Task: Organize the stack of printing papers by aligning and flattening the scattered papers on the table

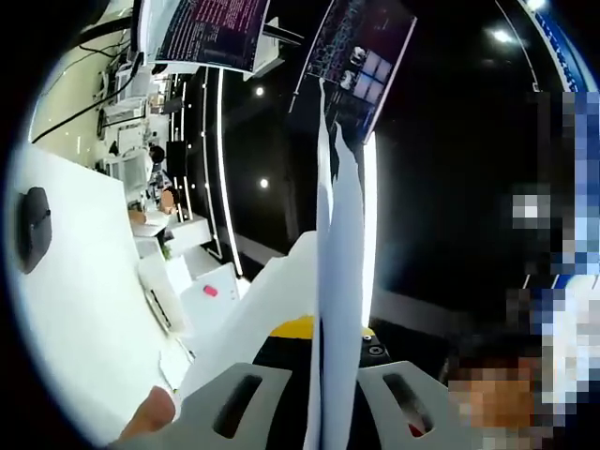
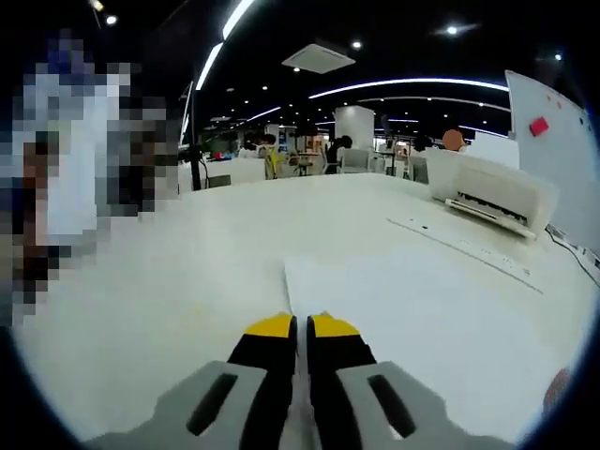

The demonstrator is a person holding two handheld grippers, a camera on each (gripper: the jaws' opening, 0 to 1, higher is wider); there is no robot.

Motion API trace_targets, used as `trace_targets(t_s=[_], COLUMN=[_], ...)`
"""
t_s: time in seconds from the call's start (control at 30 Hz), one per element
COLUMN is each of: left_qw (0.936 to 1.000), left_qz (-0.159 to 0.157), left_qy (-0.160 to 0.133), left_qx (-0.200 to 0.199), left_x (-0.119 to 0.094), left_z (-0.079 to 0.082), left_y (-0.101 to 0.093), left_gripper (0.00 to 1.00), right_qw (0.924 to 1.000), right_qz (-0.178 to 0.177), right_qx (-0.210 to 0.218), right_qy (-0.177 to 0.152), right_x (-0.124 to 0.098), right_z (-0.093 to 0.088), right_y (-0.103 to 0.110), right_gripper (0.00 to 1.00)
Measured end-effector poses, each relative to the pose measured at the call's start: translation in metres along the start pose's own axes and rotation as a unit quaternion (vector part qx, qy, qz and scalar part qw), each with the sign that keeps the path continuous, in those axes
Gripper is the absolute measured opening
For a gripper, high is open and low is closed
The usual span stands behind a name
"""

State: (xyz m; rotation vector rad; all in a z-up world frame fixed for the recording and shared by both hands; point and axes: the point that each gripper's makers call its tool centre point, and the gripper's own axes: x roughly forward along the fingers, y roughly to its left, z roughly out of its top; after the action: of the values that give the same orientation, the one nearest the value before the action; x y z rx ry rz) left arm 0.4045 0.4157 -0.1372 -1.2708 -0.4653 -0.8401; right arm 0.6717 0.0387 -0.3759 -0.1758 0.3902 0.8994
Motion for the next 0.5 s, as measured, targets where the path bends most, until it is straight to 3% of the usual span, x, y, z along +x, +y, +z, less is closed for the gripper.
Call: trace_targets(t_s=[0.2, 0.33, 0.43, 0.5], left_qw=[1.0, 1.0, 1.0, 0.9999], left_qz=[0.001, -0.002, -0.006, -0.008], left_qy=[0.002, 0.003, 0.004, 0.006], left_qx=[-0.001, 0.0, -0.001, -0.003], left_x=[0.001, 0.002, 0.003, 0.004], left_z=[-0.006, -0.008, -0.009, -0.013], left_y=[0.0, -0.003, -0.006, -0.007], left_gripper=[0.06, 0.06, 0.06, 0.06], right_qw=[0.9999, 0.9992, 0.9995, 0.9978], right_qz=[-0.005, 0.006, 0.012, 0.024], right_qx=[0.011, 0.035, 0.029, 0.058], right_qy=[0.003, 0.017, -0.002, -0.02], right_x=[0.0, -0.005, -0.012, -0.017], right_z=[0.003, 0.002, 0.006, 0.013], right_y=[-0.001, 0.01, 0.023, 0.036], right_gripper=[0.0, 0.0, 0.0, 0.0])
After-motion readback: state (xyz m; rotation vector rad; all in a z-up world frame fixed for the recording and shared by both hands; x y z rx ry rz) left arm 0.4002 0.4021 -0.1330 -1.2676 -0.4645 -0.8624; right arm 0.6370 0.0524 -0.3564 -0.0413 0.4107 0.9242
